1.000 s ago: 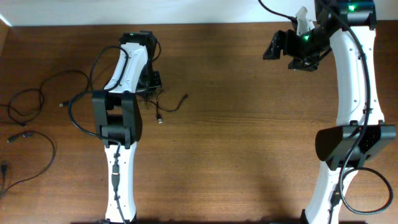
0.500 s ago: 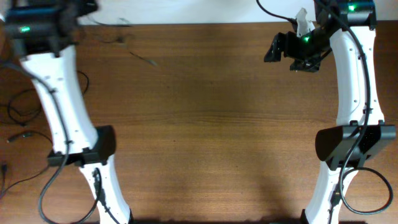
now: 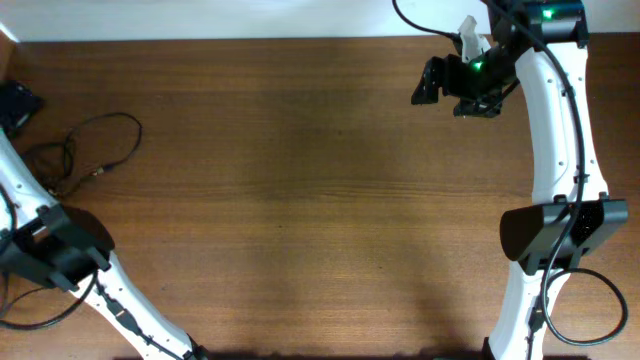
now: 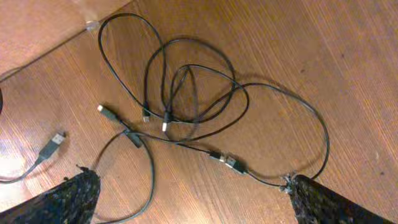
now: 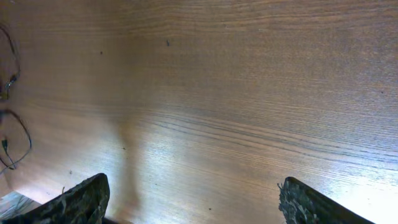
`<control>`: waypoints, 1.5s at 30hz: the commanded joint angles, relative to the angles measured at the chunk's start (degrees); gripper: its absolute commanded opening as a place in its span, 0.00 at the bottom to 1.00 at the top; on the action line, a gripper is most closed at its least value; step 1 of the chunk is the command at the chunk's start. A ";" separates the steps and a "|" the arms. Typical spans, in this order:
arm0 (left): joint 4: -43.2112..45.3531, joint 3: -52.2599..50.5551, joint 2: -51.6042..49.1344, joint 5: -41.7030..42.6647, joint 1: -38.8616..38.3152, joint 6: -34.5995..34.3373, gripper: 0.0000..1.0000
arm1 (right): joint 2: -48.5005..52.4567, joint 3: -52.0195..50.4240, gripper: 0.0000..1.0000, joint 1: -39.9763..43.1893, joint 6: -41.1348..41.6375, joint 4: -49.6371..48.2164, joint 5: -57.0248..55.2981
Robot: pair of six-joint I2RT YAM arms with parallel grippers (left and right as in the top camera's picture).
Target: Untangle cables
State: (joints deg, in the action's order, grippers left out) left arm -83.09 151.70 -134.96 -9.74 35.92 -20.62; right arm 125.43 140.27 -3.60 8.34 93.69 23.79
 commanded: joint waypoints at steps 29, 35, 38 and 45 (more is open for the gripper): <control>-13.46 0.20 21.46 10.43 -48.94 11.32 0.99 | -39.56 -26.91 0.99 -0.52 -0.83 2.51 -10.56; -13.46 0.20 21.46 10.43 -48.89 11.32 1.00 | -39.56 -26.91 0.99 -0.52 -0.85 3.30 -10.58; -13.46 0.20 21.46 10.43 -48.89 11.32 0.99 | -39.56 -26.91 0.99 -0.52 -0.85 3.50 -11.02; -13.49 0.20 21.46 10.43 -48.89 11.32 0.99 | -47.80 -36.33 0.99 -3.19 -2.19 -13.88 -19.10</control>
State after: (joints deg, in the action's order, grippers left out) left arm -96.60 151.76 -113.47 0.67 -12.75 -10.04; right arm 83.00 109.25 -6.11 7.22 83.59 7.73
